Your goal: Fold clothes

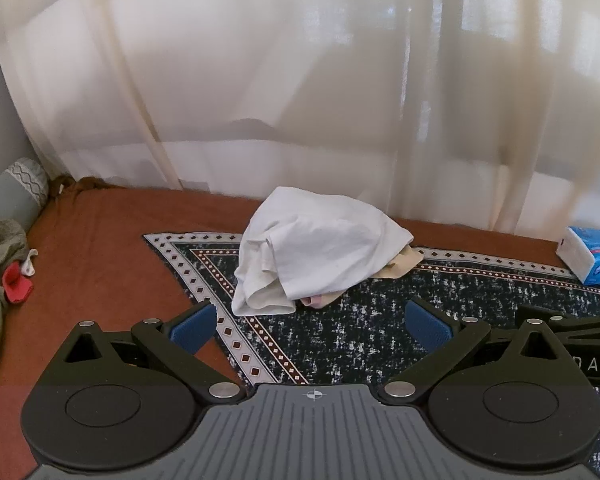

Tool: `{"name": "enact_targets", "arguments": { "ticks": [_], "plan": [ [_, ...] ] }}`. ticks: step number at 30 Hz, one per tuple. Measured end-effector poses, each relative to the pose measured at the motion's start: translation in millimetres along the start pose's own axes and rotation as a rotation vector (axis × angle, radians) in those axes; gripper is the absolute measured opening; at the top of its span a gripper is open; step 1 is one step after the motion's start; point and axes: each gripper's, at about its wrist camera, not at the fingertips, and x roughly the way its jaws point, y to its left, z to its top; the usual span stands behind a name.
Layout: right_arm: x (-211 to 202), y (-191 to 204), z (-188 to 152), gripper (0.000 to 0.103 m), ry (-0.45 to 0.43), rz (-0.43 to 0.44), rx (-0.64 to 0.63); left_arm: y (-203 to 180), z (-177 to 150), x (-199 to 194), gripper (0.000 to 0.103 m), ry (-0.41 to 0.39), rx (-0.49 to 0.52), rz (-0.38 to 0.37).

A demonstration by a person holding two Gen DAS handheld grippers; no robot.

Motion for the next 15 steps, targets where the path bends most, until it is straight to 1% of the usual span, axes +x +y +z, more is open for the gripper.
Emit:
{"name": "enact_targets", "arguments": {
  "ticks": [15],
  "plan": [
    [1.5,1.1,-0.1,0.103,0.003,-0.010,0.003,-0.7,-1.1,1.7,0.103,0.000,0.001,-0.011]
  ]
}}
